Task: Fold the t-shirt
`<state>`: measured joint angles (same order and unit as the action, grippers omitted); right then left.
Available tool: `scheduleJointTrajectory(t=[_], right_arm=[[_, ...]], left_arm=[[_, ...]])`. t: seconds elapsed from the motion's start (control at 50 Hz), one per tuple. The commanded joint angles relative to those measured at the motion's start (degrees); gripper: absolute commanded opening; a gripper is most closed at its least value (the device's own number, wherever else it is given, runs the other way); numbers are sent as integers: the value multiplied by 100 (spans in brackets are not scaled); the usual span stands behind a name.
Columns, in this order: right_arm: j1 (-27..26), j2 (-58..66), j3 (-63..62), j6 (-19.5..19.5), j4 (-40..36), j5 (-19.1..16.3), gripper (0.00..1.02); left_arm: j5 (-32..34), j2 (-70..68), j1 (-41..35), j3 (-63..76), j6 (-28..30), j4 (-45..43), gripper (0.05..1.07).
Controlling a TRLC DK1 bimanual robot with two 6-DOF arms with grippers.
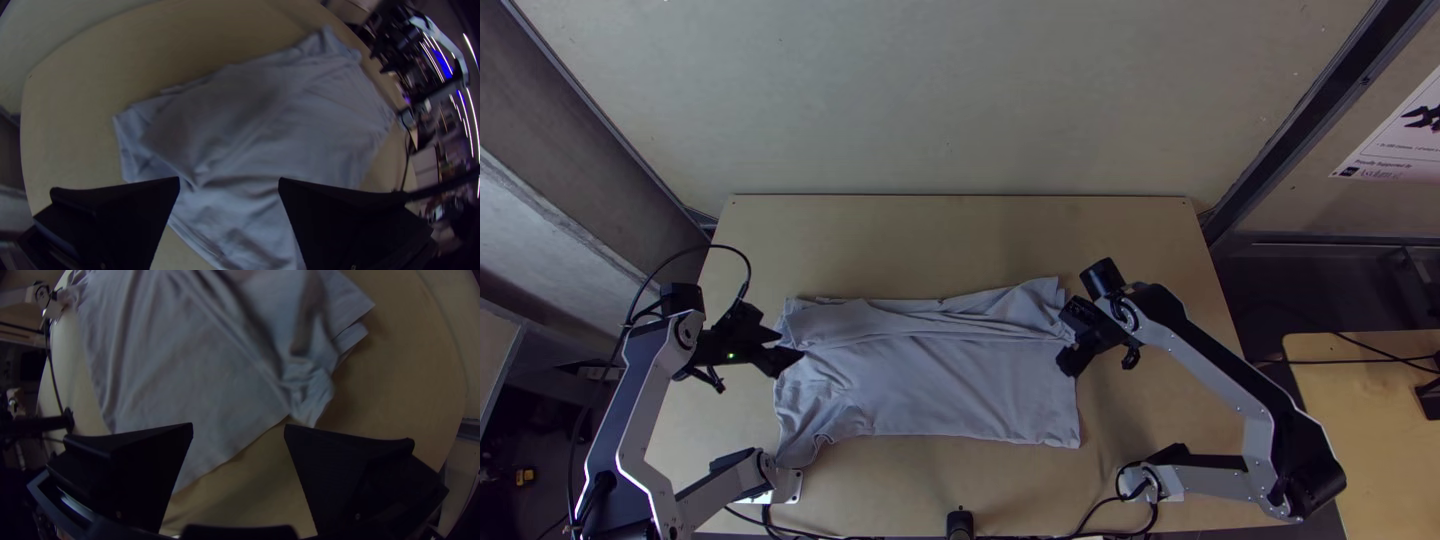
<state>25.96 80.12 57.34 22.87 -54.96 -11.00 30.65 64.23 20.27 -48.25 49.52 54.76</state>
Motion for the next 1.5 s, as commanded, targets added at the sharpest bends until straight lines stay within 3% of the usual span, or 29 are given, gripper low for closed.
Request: scheduleJointTrajectory(t=[0.0, 0.14, 0.38, 0.64, 0.88, 1.48], right_arm=[[208, -207, -162, 174, -402, 19, 86], [639, -383, -267, 358, -850, 19, 86], [1052, -400, -505, 437, -1070, 28, 86], [1606, -383, -812, 420, -1236, 55, 86], [2195, -365, -1076, 112, -1289, 55, 86], [2265, -567, -1173, -152, -1395, 46, 87]], left_arm=[[20, -86, -32, -229, 1007, 746, 101], [-253, -86, -146, -343, 1833, 1546, 101], [-666, -472, -1104, -325, 2027, 2144, 101], [-947, -587, -2440, -202, 1666, 2258, 101], [-965, -657, -2836, -71, 1482, 2258, 101], [-1018, -1580, -3513, 668, 700, 2241, 102]])
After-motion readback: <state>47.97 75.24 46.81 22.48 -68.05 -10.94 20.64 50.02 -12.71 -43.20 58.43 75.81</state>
